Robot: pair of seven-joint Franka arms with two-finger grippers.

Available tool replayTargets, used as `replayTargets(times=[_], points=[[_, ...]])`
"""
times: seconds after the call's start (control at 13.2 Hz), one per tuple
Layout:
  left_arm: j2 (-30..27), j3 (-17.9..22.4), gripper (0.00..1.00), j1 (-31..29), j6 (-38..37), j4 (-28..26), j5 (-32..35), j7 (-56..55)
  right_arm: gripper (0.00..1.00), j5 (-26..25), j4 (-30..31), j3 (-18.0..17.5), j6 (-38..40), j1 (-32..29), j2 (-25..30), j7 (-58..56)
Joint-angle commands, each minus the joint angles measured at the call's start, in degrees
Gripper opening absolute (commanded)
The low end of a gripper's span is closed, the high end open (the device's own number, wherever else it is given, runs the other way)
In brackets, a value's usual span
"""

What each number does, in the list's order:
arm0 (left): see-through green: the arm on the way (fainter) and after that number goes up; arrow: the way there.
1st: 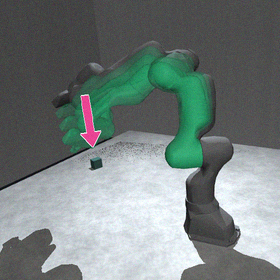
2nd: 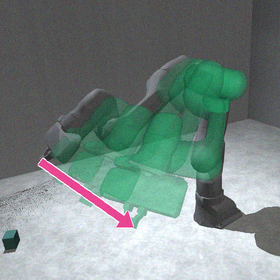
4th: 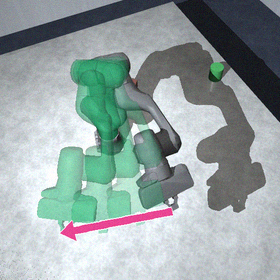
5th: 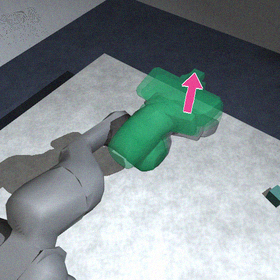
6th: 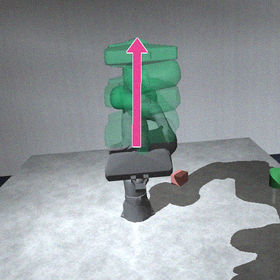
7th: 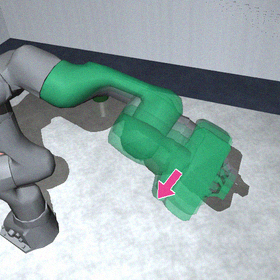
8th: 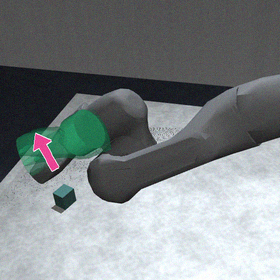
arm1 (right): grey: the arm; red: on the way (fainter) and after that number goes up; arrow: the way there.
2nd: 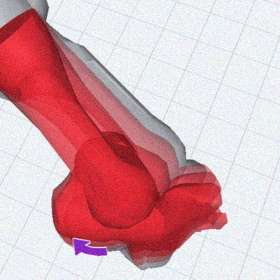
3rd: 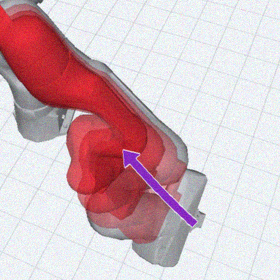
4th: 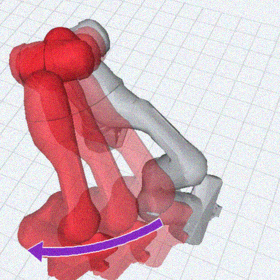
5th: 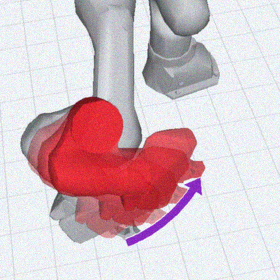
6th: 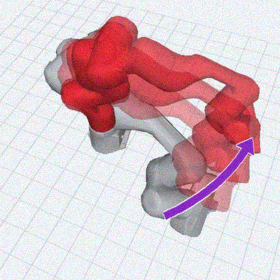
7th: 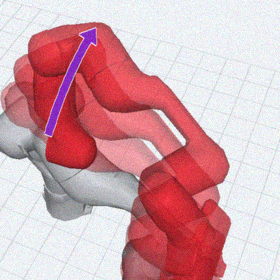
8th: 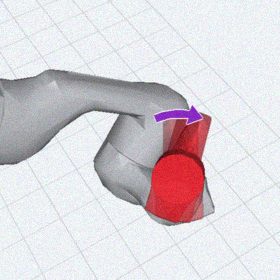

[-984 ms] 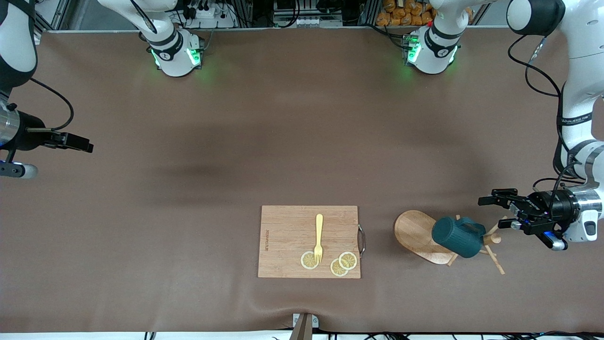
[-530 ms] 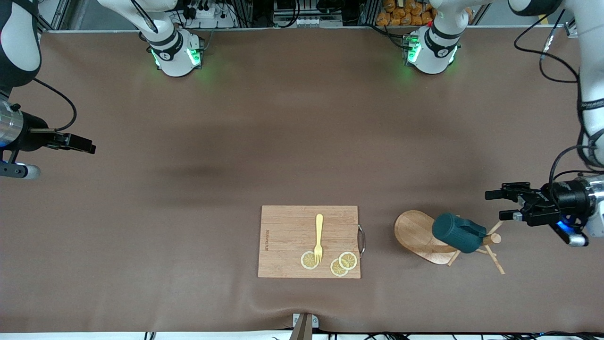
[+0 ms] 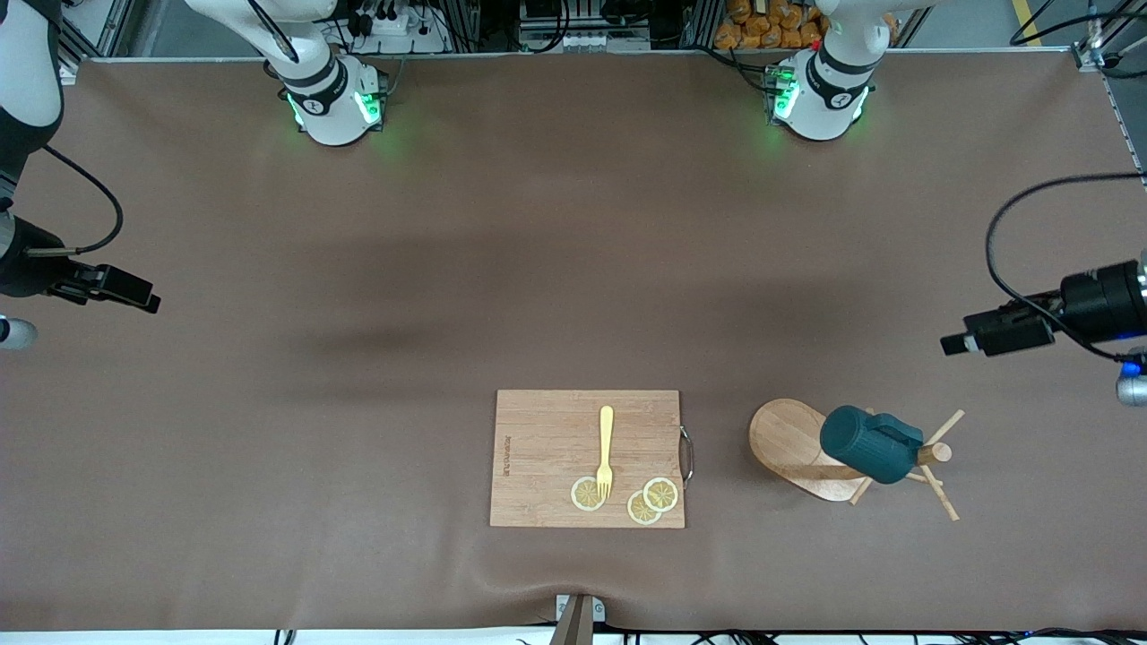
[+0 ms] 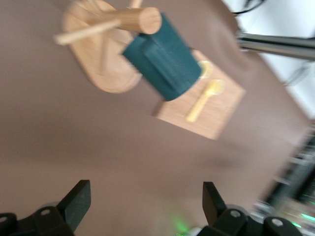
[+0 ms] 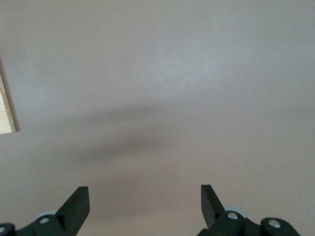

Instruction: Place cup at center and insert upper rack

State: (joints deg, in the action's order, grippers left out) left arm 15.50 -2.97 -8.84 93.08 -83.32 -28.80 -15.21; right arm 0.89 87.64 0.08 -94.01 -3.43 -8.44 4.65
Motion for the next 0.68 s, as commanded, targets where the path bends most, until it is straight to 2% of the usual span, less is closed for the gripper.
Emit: replayTargets(times=[0.0,0.23,0.61], points=[[-6.95,-4.04,1.0,0.05,1.93,-4.22,13.02,0.97,1.0,0.16,-0.54,-0.16,-0.03,-0.53,0.0,-0.87],[-11.71,-8.0,1.0,0.05,0.97,-5.8,27.36,4.12,1.0,0.25,-0.54,-0.16,-0.03,-0.53,0.0,-0.78],[-16.54,-8.01,1.0,0.23,-3.87,-8.78,30.29,11.34,1.0,0.25,-0.54,-0.16,0.14,-0.53,0.0,-0.69]])
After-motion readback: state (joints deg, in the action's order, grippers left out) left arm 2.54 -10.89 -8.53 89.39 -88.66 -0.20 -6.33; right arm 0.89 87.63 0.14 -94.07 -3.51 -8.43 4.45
